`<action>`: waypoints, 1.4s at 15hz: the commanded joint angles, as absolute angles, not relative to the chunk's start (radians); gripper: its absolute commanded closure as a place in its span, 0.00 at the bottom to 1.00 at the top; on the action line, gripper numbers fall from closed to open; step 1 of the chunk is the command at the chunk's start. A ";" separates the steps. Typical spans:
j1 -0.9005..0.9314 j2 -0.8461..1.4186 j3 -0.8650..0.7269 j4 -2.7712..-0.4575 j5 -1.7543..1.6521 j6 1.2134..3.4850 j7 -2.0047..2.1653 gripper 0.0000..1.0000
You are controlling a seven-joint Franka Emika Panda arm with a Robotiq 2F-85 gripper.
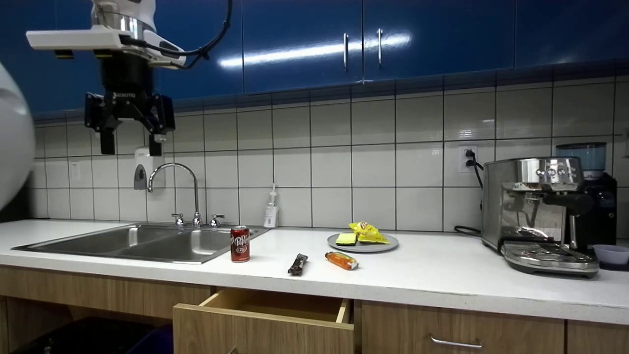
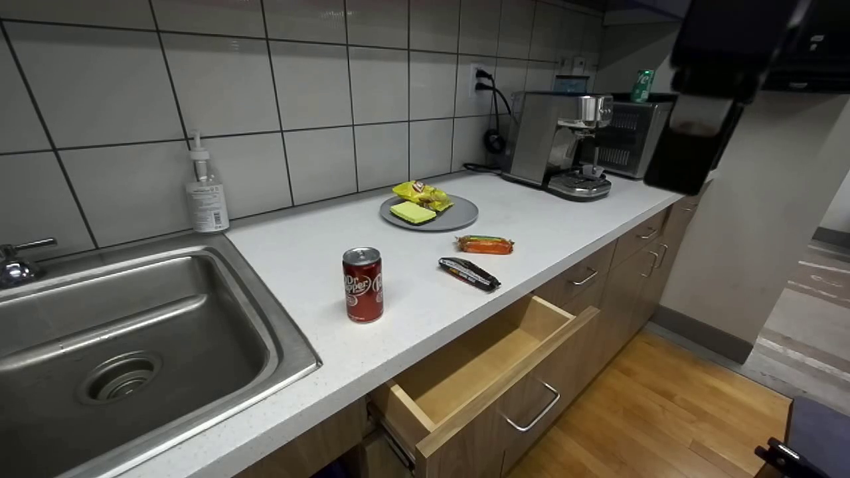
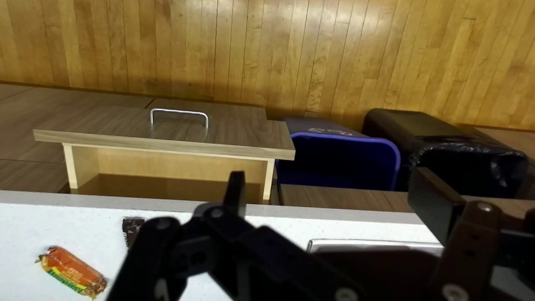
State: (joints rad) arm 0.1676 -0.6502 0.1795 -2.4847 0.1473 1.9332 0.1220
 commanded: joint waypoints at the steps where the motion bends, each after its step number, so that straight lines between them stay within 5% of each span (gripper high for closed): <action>1: 0.156 -0.635 0.178 -2.525 0.133 2.005 0.118 0.00; 21: 0.092 -0.453 0.106 -2.636 0.065 2.267 0.102 0.00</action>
